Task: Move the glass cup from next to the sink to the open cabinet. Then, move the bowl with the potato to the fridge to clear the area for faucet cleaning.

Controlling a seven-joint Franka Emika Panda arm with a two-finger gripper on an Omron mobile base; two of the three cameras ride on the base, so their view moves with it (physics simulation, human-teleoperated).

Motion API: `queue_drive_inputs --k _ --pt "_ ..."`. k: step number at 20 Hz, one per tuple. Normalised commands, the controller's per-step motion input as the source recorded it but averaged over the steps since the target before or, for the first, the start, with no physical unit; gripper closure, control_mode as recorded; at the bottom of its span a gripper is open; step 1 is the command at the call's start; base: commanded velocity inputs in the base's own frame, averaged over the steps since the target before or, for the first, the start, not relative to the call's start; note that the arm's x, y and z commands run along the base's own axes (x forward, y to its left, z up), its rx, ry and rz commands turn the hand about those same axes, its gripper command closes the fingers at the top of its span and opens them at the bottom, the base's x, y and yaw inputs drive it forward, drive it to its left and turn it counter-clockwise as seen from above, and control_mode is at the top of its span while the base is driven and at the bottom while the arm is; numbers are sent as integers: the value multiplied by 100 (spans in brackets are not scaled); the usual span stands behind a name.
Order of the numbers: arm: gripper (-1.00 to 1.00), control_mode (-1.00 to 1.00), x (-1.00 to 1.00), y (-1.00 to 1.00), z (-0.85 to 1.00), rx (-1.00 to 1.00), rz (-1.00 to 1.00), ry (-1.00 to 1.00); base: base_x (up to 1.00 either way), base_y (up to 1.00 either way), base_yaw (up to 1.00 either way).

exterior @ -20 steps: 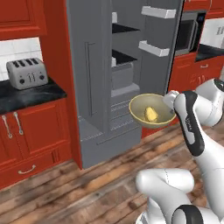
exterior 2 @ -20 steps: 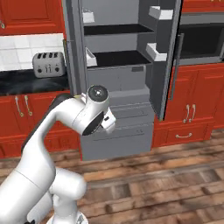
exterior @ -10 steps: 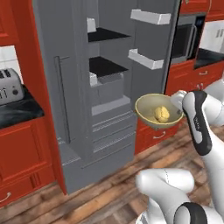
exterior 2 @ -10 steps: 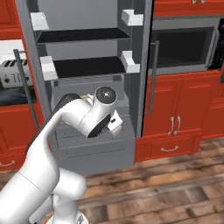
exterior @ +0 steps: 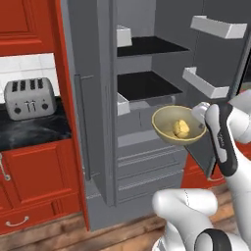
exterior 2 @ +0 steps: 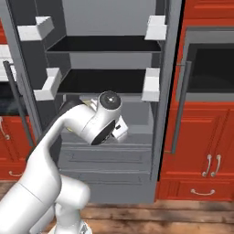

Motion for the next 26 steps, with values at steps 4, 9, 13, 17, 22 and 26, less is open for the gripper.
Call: queue_drive_inputs --k 4,9,13,17,22,26 --pt "100 100 0 0 0 0 0 0 53 -24 13" --pt "100 100 0 0 0 0 0 0 25 -14 15" --pt "100 100 0 0 0 0 0 0 25 -23 29" --pt "100 100 0 0 0 0 0 0 43 -17 33" --pt "100 100 0 0 0 0 0 0 49 -27 11" --pt "100 100 0 0 0 0 0 0 83 -11 1"
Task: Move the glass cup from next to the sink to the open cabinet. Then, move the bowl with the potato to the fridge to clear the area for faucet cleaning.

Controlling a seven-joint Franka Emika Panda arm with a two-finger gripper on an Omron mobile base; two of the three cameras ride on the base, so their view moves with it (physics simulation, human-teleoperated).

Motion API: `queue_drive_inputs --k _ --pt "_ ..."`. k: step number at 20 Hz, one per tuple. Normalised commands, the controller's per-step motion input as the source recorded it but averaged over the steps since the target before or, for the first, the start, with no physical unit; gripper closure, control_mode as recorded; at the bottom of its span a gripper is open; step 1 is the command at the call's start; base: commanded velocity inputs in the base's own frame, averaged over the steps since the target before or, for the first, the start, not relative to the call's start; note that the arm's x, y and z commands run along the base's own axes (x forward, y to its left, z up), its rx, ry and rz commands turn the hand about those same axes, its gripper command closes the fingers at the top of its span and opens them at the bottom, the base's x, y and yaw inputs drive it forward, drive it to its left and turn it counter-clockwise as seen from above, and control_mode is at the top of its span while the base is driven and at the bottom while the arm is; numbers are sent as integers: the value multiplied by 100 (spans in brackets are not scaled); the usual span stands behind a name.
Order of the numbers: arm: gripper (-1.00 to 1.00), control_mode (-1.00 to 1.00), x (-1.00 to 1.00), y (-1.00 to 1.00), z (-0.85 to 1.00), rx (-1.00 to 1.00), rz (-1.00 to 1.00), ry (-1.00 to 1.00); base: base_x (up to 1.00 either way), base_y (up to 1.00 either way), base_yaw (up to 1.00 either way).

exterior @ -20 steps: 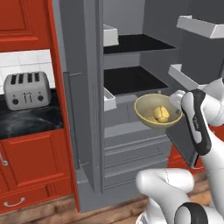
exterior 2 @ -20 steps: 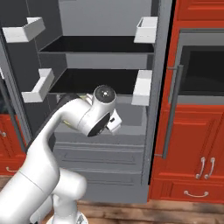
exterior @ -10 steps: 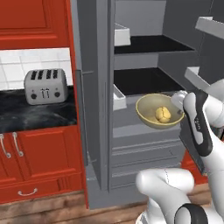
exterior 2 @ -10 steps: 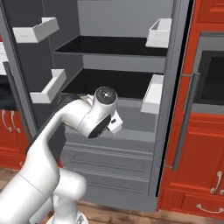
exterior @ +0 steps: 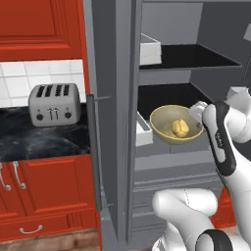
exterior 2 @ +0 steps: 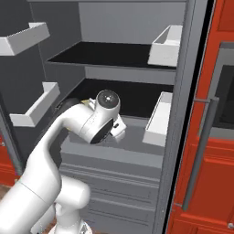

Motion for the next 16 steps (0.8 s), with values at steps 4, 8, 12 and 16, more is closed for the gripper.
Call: queue_drive_inputs --k 4,8,12,16 --pt "100 100 0 0 0 0 0 0 80 -34 5" --pt "100 100 0 0 0 0 0 0 69 -6 0" --pt "100 100 0 0 0 0 0 0 71 0 0" --pt "100 -100 36 -13 -13 0 0 1 32 -3 0"
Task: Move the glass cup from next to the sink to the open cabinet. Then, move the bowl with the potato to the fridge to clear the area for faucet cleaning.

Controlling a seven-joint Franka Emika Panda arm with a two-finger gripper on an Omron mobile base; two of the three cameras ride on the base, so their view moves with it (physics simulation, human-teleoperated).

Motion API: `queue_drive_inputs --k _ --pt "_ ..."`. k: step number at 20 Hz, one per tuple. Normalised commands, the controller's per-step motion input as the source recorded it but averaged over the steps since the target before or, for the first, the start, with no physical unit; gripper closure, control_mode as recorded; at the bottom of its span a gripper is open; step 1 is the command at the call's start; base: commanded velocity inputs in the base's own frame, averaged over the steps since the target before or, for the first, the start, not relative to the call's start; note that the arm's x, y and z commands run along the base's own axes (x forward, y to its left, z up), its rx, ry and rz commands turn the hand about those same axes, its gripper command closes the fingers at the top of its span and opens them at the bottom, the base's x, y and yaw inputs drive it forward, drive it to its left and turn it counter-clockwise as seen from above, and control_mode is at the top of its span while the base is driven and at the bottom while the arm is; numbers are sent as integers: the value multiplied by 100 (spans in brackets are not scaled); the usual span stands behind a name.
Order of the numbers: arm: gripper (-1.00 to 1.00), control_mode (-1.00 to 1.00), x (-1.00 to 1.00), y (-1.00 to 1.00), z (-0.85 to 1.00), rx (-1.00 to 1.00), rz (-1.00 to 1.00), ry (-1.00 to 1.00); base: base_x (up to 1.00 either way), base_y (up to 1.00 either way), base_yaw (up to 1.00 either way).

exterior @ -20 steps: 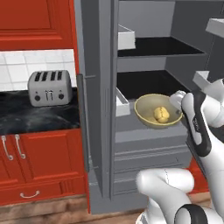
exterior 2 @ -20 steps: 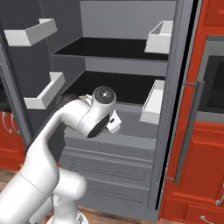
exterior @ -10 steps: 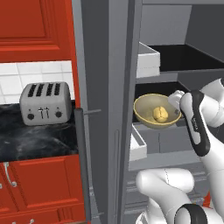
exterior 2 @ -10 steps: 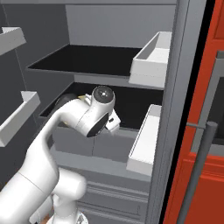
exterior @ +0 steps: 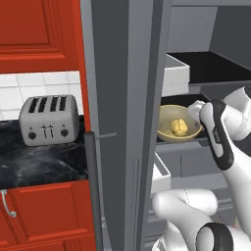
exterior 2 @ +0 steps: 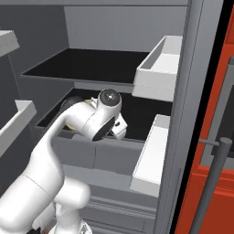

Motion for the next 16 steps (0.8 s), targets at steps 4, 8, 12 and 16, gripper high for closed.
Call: queue_drive_inputs --k 4,8,12,16 --pt "100 -100 83 -16 -5 1 -2 0 0 0 0" --pt "100 -100 83 0 -10 0 -7 2 0 0 0" --pt "100 -100 61 0 -51 0 -8 8 0 0 0" --pt "100 -100 33 -1 -72 0 -7 6 0 0 0"
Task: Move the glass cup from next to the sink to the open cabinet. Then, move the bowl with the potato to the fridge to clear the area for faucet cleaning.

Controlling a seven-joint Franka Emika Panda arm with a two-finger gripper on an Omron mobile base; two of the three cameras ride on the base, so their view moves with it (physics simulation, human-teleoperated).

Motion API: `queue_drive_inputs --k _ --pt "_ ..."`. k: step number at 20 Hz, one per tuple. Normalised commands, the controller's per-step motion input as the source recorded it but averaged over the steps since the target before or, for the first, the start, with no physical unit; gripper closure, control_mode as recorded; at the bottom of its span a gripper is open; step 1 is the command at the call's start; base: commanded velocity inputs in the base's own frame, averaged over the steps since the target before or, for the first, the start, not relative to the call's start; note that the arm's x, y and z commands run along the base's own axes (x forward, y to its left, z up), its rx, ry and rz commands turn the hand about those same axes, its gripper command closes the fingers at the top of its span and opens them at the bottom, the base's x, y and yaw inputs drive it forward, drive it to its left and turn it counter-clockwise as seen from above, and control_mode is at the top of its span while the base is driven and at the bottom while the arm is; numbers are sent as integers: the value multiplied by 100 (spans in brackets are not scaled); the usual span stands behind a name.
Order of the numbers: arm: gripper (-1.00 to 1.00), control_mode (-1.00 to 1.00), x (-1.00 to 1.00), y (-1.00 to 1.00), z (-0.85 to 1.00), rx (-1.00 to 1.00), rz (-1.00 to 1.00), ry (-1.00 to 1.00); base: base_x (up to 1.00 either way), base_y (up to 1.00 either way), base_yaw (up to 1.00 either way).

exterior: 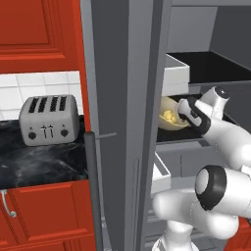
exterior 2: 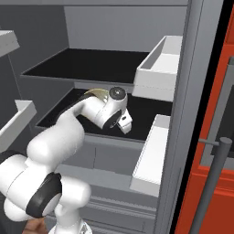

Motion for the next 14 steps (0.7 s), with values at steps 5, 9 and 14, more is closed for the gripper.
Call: queue_drive_inputs --k 5,9,14 --pt "100 -100 8 -5 -9 0 -2 0 0 0 0" --pt "-100 -100 0 0 14 0 -1 -2 0 0 0" --pt "-100 -100 -40 -22 48 2 -4 -10 0 0 0"
